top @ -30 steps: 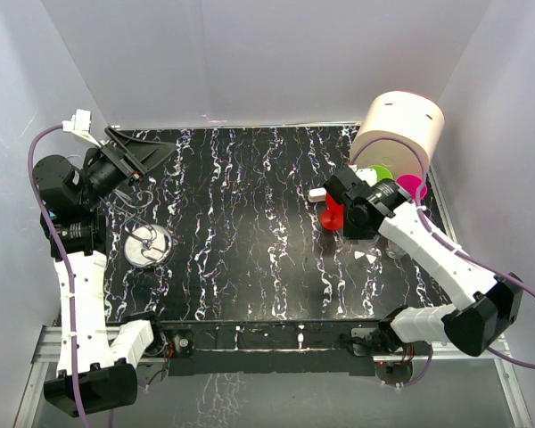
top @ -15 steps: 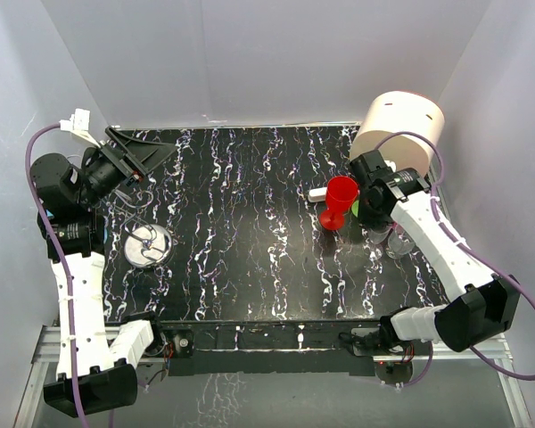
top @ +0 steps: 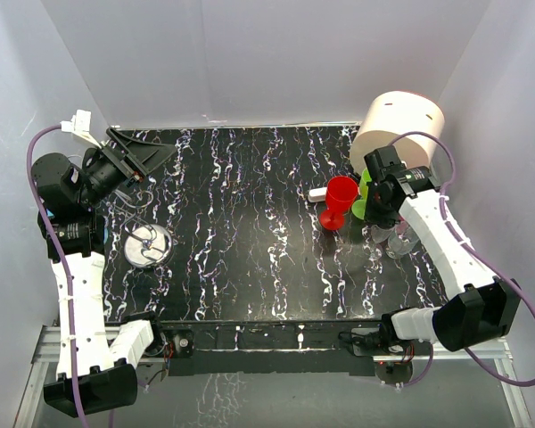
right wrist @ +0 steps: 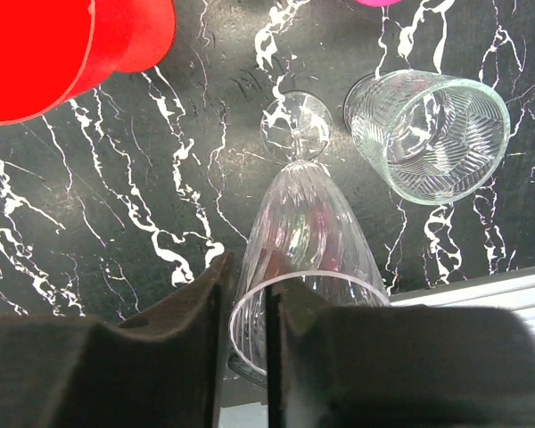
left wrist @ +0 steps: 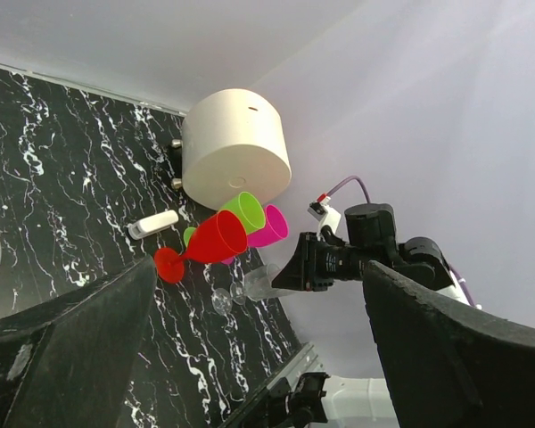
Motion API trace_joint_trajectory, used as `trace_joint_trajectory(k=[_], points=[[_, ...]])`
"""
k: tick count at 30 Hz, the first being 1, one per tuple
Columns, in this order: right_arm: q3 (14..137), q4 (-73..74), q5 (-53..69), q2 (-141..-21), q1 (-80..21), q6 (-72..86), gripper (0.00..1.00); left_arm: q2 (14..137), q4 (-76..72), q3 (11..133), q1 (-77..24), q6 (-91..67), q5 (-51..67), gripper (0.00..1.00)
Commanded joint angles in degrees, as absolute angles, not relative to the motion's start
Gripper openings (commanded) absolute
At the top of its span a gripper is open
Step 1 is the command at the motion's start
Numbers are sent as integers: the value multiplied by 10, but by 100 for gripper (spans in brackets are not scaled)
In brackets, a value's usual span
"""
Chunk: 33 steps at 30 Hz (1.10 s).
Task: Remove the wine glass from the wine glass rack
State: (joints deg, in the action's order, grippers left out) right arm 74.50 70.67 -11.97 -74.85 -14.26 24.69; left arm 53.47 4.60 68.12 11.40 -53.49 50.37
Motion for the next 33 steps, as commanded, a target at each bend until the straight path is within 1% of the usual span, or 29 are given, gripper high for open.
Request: trace_joint_trajectory(k=[1, 17, 22, 24, 25, 26, 27, 30, 33], points=[[753, 696, -126, -735, -131, 248, 23, 528, 44, 692, 113, -529, 512, 99], [813, 708, -179, -707, -117, 248, 56, 534, 48, 693, 112, -518, 520, 99], [868, 704, -158, -698, -117, 217, 75, 533, 59, 698, 113, -509, 522, 99], [890, 687, -121, -689, -118, 200, 83, 533, 68, 703, 113, -501, 520, 99], [897, 670, -85, -683, -118, 190, 89, 534, 74, 706, 113, -497, 518, 99], [896, 644, -23, -670, -118, 180, 95, 534, 81, 710, 113, -491, 514, 99], [888, 611, 30, -660, -119, 173, 98, 536, 88, 714, 112, -484, 510, 99], [847, 509, 183, -633, -127, 172, 98, 538, 116, 731, 112, -462, 494, 99], [803, 427, 275, -625, -150, 179, 98, 541, 153, 756, 113, -437, 471, 99]])
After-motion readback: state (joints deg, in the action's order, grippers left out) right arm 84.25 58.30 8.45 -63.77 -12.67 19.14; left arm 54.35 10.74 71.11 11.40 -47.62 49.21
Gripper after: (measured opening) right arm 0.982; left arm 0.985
